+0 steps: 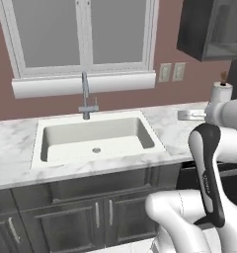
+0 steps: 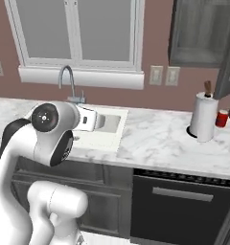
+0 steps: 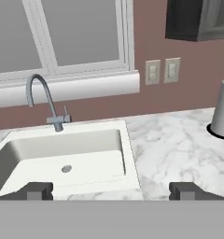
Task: Close all open cabinet doors.
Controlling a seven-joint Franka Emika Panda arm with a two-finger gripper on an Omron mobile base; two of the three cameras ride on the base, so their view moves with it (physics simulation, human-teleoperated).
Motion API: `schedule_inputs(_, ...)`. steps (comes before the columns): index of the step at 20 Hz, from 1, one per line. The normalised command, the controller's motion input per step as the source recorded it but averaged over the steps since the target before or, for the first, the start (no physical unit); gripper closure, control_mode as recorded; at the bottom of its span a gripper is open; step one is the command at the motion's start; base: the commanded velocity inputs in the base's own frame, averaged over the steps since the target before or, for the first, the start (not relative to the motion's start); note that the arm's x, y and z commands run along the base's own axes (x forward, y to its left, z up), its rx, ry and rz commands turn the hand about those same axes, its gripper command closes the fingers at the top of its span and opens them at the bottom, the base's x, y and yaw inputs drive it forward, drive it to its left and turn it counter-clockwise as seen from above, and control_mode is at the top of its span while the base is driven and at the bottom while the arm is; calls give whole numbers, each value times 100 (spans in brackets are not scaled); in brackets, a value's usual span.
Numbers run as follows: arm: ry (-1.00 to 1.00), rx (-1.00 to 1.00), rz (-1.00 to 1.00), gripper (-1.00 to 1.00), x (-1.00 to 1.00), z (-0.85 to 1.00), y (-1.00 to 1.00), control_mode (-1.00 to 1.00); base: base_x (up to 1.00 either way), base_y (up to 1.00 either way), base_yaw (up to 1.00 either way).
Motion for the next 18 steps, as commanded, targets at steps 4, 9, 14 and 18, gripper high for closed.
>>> schedule_inputs(4, 0, 0, 0, -100, 0, 0, 0, 100, -24, -86, 0)
schedule_inputs(9, 0, 0, 0, -100, 0, 0, 0, 100, -23, -78, 0)
schedule_inputs(14, 0, 0, 0, -100, 0, 0, 0, 100, -79, -33, 2)
schedule_inputs(18, 0, 0, 0, -100, 0, 0, 0, 100, -90, -40, 1)
